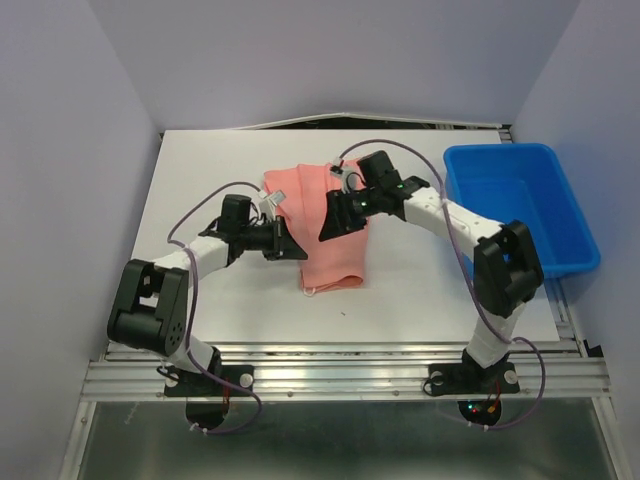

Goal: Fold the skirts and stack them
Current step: Fold the skirt

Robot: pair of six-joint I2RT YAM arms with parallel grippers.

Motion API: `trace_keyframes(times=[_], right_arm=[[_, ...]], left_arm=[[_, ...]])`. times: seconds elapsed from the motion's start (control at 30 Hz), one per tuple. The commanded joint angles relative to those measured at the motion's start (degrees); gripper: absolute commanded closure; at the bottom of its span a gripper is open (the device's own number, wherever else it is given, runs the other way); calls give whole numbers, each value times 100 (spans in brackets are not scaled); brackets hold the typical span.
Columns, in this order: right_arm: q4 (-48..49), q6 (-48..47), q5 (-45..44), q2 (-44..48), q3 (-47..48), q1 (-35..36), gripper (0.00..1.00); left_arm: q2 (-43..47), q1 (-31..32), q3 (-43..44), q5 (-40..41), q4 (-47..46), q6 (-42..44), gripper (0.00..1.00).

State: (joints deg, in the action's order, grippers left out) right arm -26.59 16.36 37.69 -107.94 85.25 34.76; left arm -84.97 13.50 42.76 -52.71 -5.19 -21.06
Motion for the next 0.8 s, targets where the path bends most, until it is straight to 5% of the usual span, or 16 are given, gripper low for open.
trace_keyframes(times=[0.0, 0.2, 0.43, 0.67, 0.77], right_arm=[[-399, -466, 1044, 519, -831, -522, 45], [-417, -827, 1539, 125, -1932, -708, 50], [-136, -591, 996, -1238, -2231, -1243, 62], [-171, -520, 957, -843, -2557, -1297, 64], [-338, -765, 1196, -466, -2426, -1244, 65]], left_arm=[[-352, 450, 65, -214, -788, -529, 96], [-1214, 628, 206, 15, -1055, -821, 100], [-2084, 348, 452, 401, -608, -514, 100], [-1954, -22, 259, 630, -448, -303, 100], [-1673, -14, 338, 113, -360, 4, 100]])
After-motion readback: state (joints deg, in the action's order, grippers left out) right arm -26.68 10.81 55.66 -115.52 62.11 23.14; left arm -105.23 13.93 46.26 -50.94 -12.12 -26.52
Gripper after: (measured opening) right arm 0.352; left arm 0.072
